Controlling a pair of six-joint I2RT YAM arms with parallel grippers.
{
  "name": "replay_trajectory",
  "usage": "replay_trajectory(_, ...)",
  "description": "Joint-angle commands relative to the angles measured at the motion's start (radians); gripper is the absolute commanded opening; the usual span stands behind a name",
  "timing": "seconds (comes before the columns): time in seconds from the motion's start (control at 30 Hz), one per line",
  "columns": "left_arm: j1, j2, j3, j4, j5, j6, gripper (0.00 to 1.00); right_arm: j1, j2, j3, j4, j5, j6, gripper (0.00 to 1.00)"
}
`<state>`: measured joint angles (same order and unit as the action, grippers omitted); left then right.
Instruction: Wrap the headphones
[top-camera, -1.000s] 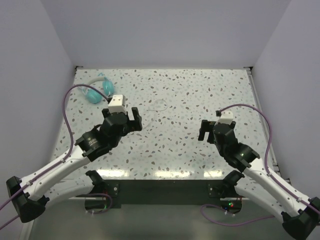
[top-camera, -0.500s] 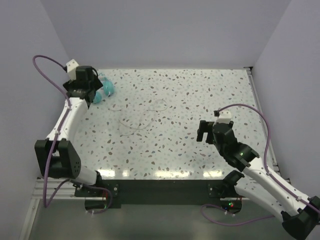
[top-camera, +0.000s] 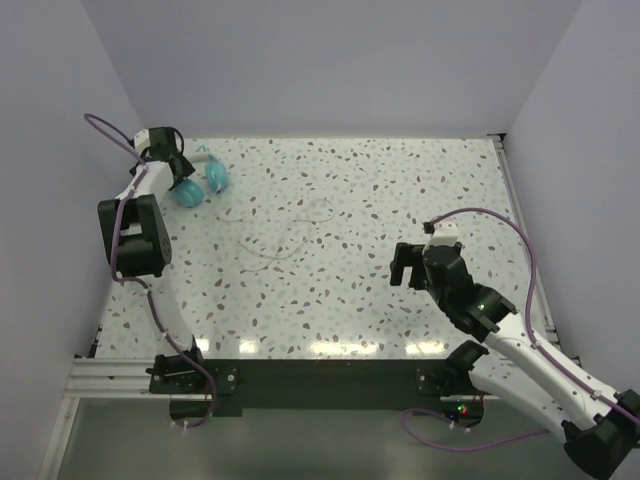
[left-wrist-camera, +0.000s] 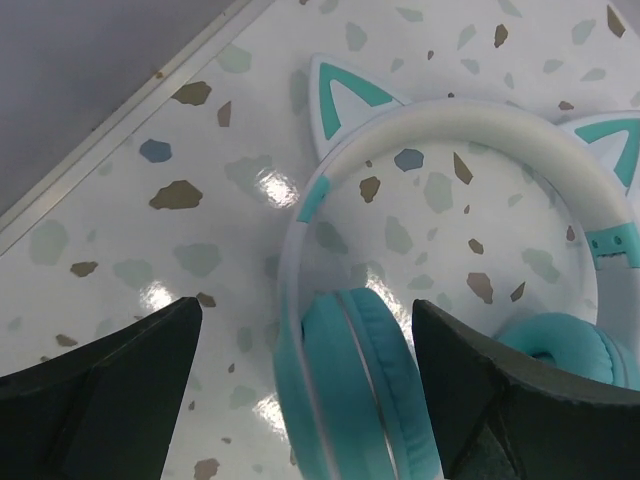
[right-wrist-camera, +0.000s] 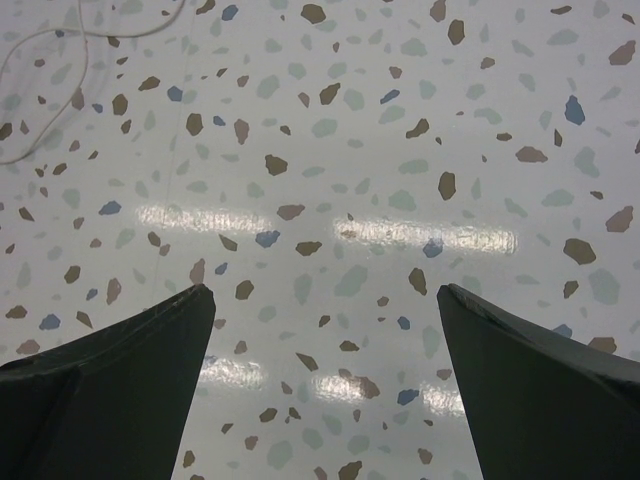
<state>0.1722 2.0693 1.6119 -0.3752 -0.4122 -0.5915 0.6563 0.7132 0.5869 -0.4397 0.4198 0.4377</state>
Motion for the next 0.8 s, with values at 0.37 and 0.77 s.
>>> replay_trajectory(0.37, 0.032, 0.161, 0.105, 0.071, 0.081, -0.028, 0.72, 0.005, 0.022, 0.028, 0.042, -0.039, 0.009, 0.99)
replay_trajectory(0.77, -0.048, -0.183, -0.323, 0.164, 0.155, -0.183, 0.11, 0.006, 0.028, 0.028, 0.053, -0.050, 0.001, 0.99)
